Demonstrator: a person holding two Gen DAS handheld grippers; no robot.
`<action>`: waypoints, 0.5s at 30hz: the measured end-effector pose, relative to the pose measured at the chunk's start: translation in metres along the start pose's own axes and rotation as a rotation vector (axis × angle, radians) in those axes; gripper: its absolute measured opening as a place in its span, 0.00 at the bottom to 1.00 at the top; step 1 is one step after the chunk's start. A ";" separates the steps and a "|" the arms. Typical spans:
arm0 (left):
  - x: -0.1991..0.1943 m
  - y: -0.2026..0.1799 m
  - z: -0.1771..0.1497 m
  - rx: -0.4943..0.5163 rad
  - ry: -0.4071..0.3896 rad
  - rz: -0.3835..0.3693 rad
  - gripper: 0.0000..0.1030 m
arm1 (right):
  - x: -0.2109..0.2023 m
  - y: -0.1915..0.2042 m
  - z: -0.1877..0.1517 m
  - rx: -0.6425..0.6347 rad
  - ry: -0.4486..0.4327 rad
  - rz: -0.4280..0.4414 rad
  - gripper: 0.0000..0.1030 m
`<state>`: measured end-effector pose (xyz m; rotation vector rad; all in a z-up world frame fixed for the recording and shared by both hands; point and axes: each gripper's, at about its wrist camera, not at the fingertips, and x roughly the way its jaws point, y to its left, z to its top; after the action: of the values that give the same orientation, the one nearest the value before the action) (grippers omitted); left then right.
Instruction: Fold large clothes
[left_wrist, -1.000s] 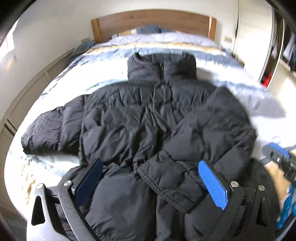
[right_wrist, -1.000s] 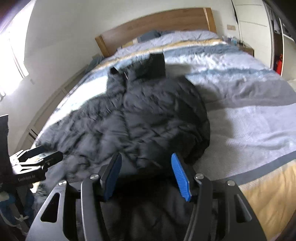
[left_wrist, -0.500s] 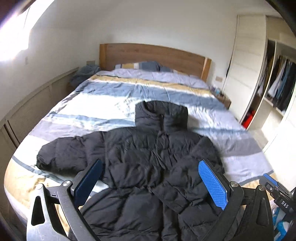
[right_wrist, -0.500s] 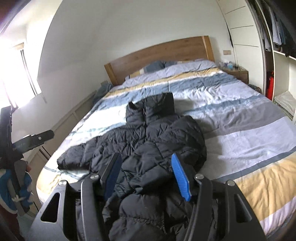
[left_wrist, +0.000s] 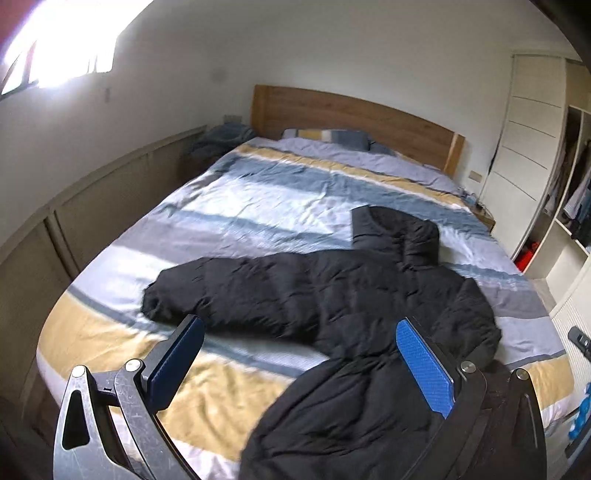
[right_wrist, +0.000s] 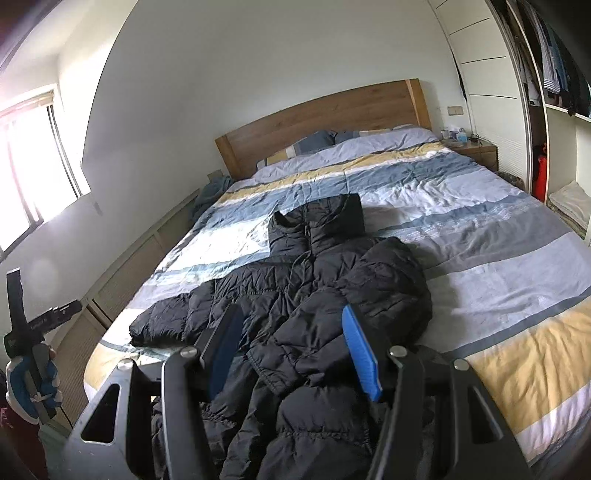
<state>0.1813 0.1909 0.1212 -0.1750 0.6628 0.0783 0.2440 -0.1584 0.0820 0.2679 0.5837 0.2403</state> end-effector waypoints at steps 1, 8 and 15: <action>0.002 0.014 -0.004 -0.012 0.008 0.001 0.99 | 0.004 0.003 0.000 -0.003 0.007 -0.004 0.54; 0.019 0.102 -0.020 -0.157 0.071 -0.022 0.99 | 0.033 0.026 0.003 -0.016 0.045 -0.018 0.54; 0.047 0.191 -0.034 -0.343 0.106 -0.053 0.99 | 0.069 0.046 0.002 -0.022 0.091 -0.045 0.54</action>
<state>0.1731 0.3731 0.0395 -0.5300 0.7471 0.1325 0.2937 -0.0948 0.0633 0.2226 0.6758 0.2160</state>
